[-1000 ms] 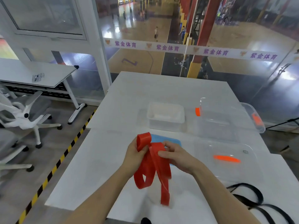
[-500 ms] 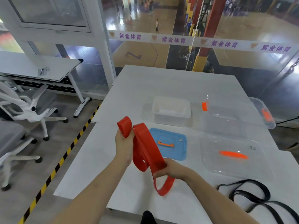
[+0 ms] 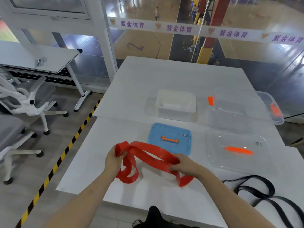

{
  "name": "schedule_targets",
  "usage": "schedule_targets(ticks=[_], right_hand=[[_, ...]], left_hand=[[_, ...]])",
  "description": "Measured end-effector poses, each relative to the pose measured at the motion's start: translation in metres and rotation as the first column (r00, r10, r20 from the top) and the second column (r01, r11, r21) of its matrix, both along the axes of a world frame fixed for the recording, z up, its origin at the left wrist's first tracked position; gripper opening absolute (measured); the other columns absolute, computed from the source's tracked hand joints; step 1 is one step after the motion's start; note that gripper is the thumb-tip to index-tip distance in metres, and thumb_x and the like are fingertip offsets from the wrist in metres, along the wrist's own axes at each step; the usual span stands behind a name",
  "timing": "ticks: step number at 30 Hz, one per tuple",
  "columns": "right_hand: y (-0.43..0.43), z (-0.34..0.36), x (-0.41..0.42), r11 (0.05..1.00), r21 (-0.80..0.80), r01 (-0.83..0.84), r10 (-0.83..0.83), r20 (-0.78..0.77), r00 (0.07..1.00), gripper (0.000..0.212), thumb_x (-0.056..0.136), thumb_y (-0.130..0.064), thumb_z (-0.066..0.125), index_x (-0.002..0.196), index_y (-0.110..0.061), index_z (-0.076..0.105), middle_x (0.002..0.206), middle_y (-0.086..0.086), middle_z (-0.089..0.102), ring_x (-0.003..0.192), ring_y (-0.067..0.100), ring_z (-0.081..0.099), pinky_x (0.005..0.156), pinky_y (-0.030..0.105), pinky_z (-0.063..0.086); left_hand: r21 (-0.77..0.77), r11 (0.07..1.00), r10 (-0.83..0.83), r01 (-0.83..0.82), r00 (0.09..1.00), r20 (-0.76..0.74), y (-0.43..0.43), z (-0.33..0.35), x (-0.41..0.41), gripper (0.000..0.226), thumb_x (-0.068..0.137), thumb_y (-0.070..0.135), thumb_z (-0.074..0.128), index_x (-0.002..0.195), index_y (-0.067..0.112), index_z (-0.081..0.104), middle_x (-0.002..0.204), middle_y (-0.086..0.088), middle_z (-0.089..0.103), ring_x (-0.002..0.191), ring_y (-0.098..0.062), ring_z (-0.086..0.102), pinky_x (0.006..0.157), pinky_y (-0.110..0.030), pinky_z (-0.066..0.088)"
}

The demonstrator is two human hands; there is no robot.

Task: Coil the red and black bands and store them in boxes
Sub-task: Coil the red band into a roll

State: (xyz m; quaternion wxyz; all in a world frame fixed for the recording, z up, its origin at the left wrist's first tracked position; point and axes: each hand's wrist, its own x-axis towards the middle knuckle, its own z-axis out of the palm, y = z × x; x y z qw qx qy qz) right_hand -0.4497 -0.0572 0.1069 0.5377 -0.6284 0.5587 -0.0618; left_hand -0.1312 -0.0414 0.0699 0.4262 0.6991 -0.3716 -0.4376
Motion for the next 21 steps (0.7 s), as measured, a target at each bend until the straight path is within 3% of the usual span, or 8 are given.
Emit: schedule_targets(ticks=[3, 6, 9, 14, 17, 18, 21], right_hand=[[0.002, -0.001, 0.003, 0.995, 0.080, -0.060, 0.066, -0.073, 0.995, 0.016, 0.076, -0.026, 0.068, 0.070, -0.029, 0.053, 0.070, -0.008, 0.050, 0.065, 0.008, 0.047, 0.069, 0.026, 0.039], [0.006, -0.011, 0.008, 0.993, 0.105, -0.049, 0.062, -0.124, 0.990, 0.020, 0.070, -0.029, 0.066, 0.074, -0.024, 0.048, 0.069, -0.005, 0.048, 0.067, 0.014, 0.045, 0.068, 0.032, 0.038], [0.007, -0.018, 0.013, 0.993, 0.117, -0.007, 0.023, -0.140, 0.990, 0.022, 0.072, -0.025, 0.066, 0.076, -0.021, 0.046, 0.069, -0.006, 0.049, 0.065, 0.012, 0.046, 0.065, 0.028, 0.040], [0.006, -0.013, 0.022, 0.989, 0.143, -0.028, 0.037, -0.056, 0.998, 0.012, 0.077, -0.022, 0.065, 0.079, -0.020, 0.053, 0.070, -0.006, 0.054, 0.066, 0.011, 0.049, 0.068, 0.026, 0.043], [0.004, -0.008, 0.030, 0.985, 0.173, -0.019, 0.014, 0.033, 0.999, 0.015, 0.078, -0.017, 0.064, 0.073, -0.025, 0.053, 0.073, -0.004, 0.053, 0.072, 0.011, 0.049, 0.075, 0.029, 0.046], [0.004, -0.008, 0.033, 0.983, 0.184, -0.009, -0.004, 0.070, 0.998, 0.017, 0.077, -0.016, 0.065, 0.072, -0.025, 0.052, 0.075, -0.002, 0.052, 0.074, 0.012, 0.048, 0.077, 0.031, 0.046], [0.005, -0.012, 0.040, 0.981, 0.187, 0.041, -0.057, 0.083, 0.995, 0.020, 0.075, -0.019, 0.069, 0.089, -0.008, 0.060, 0.085, 0.002, 0.058, 0.083, 0.016, 0.055, 0.087, 0.039, 0.056]], left_hand=[[0.078, 0.994, -0.090, 0.082, 0.990, 0.105, 0.004, -0.009, 0.013, 0.024, 0.095, 0.008, 0.066, 0.112, 0.026, 0.064, 0.105, 0.004, 0.072, 0.101, -0.019, 0.066, 0.087, -0.030, 0.046], [0.164, 0.985, -0.090, 0.057, 0.975, 0.202, 0.006, -0.023, 0.028, 0.022, 0.094, 0.010, 0.066, 0.114, 0.019, 0.061, 0.103, -0.004, 0.069, 0.099, -0.027, 0.065, 0.085, -0.035, 0.047], [0.219, 0.976, -0.082, 0.016, 0.951, 0.297, 0.008, -0.038, 0.045, 0.027, 0.091, 0.012, 0.068, 0.118, 0.012, 0.062, 0.103, -0.011, 0.068, 0.095, -0.033, 0.067, 0.083, -0.045, 0.055], [0.097, 0.984, 0.083, -0.147, 0.871, 0.484, 0.007, -0.038, 0.066, 0.020, 0.099, 0.019, 0.062, 0.116, 0.012, 0.066, 0.097, -0.012, 0.069, 0.097, -0.038, 0.063, 0.080, -0.043, 0.049], [-0.106, 0.969, 0.248, -0.225, 0.901, 0.355, -0.003, -0.025, 0.081, 0.019, 0.098, 0.022, 0.064, 0.117, 0.022, 0.068, 0.105, -0.005, 0.068, 0.099, -0.027, 0.065, 0.086, -0.048, 0.056], [-0.164, 0.955, 0.287, -0.248, 0.912, 0.292, -0.005, -0.019, 0.083, 0.022, 0.098, 0.022, 0.065, 0.120, 0.023, 0.067, 0.110, -0.004, 0.067, 0.102, -0.023, 0.065, 0.088, -0.043, 0.056], [-0.211, 0.950, 0.276, -0.231, 0.936, 0.218, -0.005, -0.010, 0.078, 0.031, 0.093, 0.015, 0.072, 0.122, 0.024, 0.066, 0.118, -0.002, 0.065, 0.107, -0.018, 0.062, 0.092, -0.035, 0.052]])
